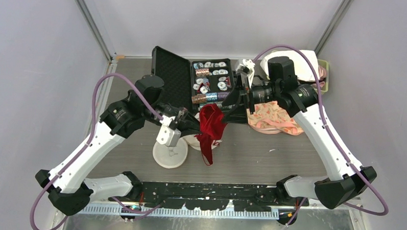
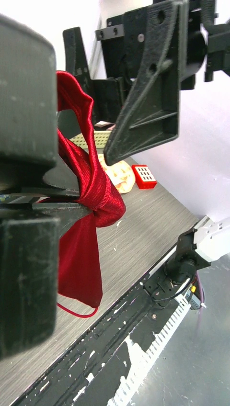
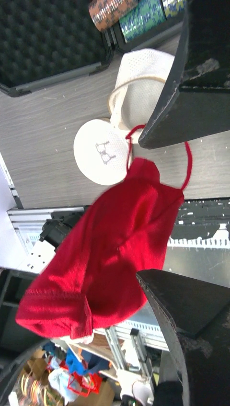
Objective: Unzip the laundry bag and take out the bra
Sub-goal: Place the bra in the bin.
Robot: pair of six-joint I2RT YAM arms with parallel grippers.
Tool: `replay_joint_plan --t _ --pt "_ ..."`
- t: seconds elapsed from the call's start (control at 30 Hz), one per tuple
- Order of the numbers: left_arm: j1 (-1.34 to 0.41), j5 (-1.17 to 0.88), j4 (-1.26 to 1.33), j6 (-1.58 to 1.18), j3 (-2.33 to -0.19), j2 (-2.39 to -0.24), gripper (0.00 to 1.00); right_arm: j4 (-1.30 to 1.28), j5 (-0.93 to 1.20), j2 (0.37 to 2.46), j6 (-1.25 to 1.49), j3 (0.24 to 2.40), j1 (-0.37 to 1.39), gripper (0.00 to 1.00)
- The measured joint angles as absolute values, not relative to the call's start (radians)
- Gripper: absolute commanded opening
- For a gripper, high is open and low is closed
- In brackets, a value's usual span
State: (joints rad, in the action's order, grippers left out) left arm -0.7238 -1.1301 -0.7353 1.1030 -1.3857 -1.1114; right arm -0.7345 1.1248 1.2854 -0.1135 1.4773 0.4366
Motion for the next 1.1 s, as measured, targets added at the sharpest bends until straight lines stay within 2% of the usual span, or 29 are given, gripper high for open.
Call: replay_joint_plan --t 0.2,0.3,0.5,0.7,0.73,0.83,0.9,1.0,1.1 --pt "-0.762 -1.132 -0.760 1.139 -1.383 -1.099 0.00 -0.790 1.118 1.340 -0.212 1.548 0.459 0.99" --pt "-0.768 -1.130 -0.772 1.163 -1.383 -1.099 0.00 -0.838 1.109 1.351 -0.272 1.566 0.525 0.93" --pt "-0.771 -1.122 -0.794 1.214 -1.383 -1.097 0.00 -0.873 1.109 1.350 -0.317 1.567 0.614 0.56" --pt "-0.772 -1.093 -0.830 1.262 -1.377 -1.088 0.00 -0.867 1.100 1.350 -0.297 1.569 0.611 0.07" --pt "-0.772 -1.081 -0.838 1.270 -1.371 -1.084 0.00 -0.867 1.095 1.348 -0.291 1.569 0.611 0.02" --pt "-0.772 -1.035 -0.840 1.264 -1.344 -1.068 0.00 -0.857 1.059 1.329 -0.259 1.569 0.611 0.01" --pt "-0.772 -0.997 -0.817 1.235 -1.318 -1.054 0.11 -0.829 1.006 1.301 -0.213 1.567 0.611 0.01" --pt "-0.772 -0.916 -0.754 1.148 -1.279 -1.038 0.36 -0.808 0.921 1.266 -0.149 1.575 0.607 0.01" --pt "-0.769 -0.836 -0.711 1.054 -1.278 -1.048 0.51 -0.797 0.839 1.265 -0.080 1.620 0.589 0.01"
